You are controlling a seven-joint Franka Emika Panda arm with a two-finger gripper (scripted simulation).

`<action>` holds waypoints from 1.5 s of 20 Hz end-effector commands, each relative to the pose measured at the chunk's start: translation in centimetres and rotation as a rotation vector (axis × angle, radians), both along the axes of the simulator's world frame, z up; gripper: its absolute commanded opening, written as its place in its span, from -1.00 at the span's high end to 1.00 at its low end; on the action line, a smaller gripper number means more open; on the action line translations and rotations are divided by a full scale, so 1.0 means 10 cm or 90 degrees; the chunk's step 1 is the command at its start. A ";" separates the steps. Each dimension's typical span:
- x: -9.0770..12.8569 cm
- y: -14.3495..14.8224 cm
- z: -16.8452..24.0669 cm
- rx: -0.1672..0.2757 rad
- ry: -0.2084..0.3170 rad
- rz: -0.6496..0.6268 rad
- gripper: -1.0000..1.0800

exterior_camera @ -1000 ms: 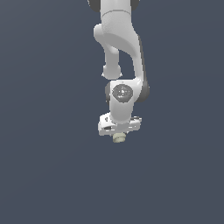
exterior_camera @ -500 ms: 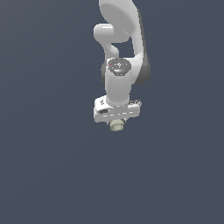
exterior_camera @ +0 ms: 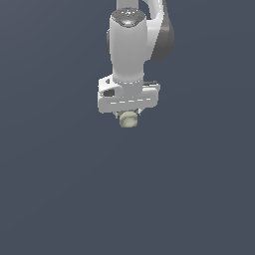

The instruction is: Pick up the object and move it to a goal position.

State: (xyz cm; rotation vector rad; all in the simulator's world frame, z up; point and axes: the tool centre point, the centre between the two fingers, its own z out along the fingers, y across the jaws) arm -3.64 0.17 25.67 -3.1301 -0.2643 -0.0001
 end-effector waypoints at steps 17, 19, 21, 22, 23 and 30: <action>-0.58 -0.35 1.98 0.000 0.000 0.000 1.00; -0.61 -0.38 2.12 0.000 0.000 0.000 1.00; -0.64 -0.40 2.23 0.000 0.000 0.000 1.00; -0.65 -0.41 2.28 0.000 0.000 0.000 1.00; -0.66 -0.42 2.33 0.000 0.000 0.000 1.00; -0.69 -0.45 2.50 0.000 0.000 0.000 1.00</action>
